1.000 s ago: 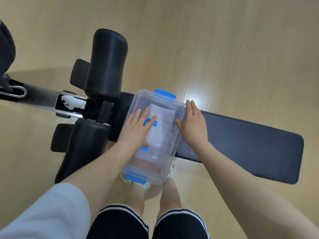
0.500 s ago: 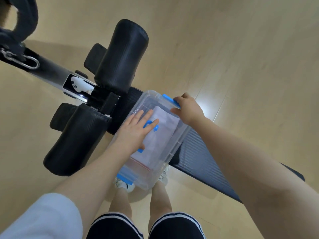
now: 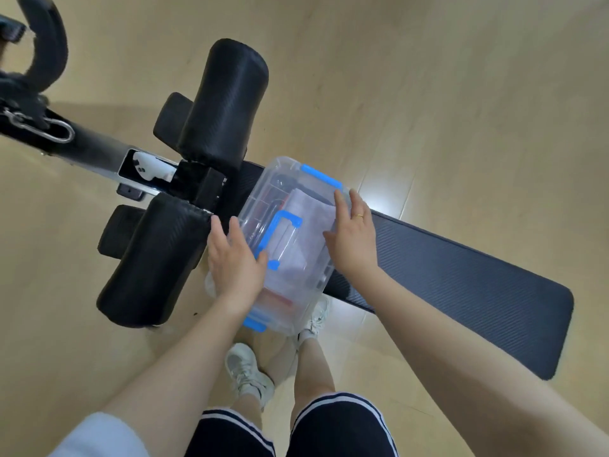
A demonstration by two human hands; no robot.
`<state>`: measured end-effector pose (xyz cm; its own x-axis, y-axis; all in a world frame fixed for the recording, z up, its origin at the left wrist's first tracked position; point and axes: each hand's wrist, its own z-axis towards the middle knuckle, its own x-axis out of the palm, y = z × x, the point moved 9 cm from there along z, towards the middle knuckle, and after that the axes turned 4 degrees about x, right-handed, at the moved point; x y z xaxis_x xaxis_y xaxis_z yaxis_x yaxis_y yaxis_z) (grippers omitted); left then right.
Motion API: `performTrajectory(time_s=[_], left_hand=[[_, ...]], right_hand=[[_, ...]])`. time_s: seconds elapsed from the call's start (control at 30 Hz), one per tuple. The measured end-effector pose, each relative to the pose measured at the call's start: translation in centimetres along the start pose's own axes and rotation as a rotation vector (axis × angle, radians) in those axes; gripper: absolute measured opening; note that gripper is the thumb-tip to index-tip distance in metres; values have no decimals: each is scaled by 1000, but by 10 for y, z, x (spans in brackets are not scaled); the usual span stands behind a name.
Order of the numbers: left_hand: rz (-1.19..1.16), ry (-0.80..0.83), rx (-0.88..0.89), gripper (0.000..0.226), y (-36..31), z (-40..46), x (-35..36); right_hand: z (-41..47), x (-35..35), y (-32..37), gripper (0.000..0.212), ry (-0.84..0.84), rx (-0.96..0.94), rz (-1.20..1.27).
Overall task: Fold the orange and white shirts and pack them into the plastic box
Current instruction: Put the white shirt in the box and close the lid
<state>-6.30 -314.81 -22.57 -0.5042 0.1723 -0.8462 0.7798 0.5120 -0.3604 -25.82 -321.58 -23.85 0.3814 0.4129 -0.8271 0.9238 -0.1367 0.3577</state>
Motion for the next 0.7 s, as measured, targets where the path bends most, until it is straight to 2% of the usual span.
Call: performTrajectory(time_s=[0.13,0.23,0.33,0.47,0.57,0.7], left_hand=[[-258,-10,-411,85,75,-32,13],[-505,31,-642,80,117,-57,34],[-612,147,-722,67,124,-73,53],[-969,321,-792,52,105,-85,77],[-965,321,-761,48,106,-82,75],[-986,336,-794,45,103,-78,73]], right_hand=[[-57,30,-33,86,57,331,360],[-90,65,-43,79,136,543,649],[-115,95,-33,50,211,592,727],[-125,109,-24,36,181,573,759],[-122,104,-23,19,157,530,729],[-117,98,-21,14,174,488,676]])
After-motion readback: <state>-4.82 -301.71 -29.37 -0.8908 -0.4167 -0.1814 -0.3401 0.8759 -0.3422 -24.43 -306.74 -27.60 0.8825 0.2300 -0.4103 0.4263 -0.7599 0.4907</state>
